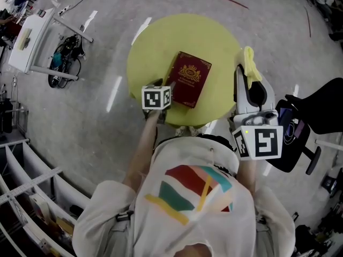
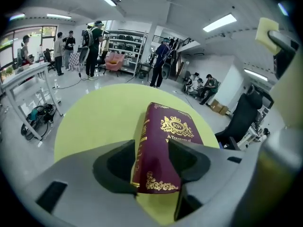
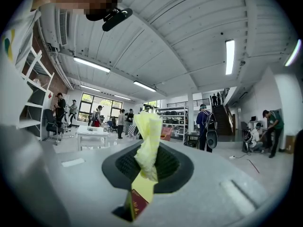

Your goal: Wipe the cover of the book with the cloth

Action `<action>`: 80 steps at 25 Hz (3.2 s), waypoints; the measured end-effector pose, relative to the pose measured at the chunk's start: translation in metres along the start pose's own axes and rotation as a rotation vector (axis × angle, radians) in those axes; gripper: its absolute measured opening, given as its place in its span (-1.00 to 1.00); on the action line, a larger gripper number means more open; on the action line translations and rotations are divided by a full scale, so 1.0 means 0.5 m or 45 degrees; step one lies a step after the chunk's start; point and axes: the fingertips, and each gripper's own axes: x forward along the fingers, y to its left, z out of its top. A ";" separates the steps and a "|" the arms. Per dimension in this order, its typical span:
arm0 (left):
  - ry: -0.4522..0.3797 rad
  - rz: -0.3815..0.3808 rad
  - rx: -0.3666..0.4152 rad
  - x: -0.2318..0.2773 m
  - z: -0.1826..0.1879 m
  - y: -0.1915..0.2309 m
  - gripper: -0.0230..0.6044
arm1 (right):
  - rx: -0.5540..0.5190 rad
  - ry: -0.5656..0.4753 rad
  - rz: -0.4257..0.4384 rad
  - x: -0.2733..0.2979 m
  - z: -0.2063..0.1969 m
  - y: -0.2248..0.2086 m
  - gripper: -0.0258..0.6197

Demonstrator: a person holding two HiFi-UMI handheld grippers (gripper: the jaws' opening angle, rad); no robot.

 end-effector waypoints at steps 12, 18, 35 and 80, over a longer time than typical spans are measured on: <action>0.184 -0.175 -0.071 0.049 -0.034 0.000 -0.22 | -0.001 0.078 0.043 0.021 -0.035 0.013 -0.83; 0.230 -0.208 -0.096 0.050 -0.038 0.000 -0.22 | -0.127 0.246 0.061 0.074 -0.114 0.017 -0.83; 0.200 -0.245 -0.146 0.062 -0.041 -0.018 -0.22 | -0.708 1.276 0.455 0.257 -0.625 0.012 -0.83; 0.174 -0.270 -0.177 0.063 -0.037 -0.021 -0.22 | -0.378 1.659 0.960 0.022 -0.681 0.218 -0.83</action>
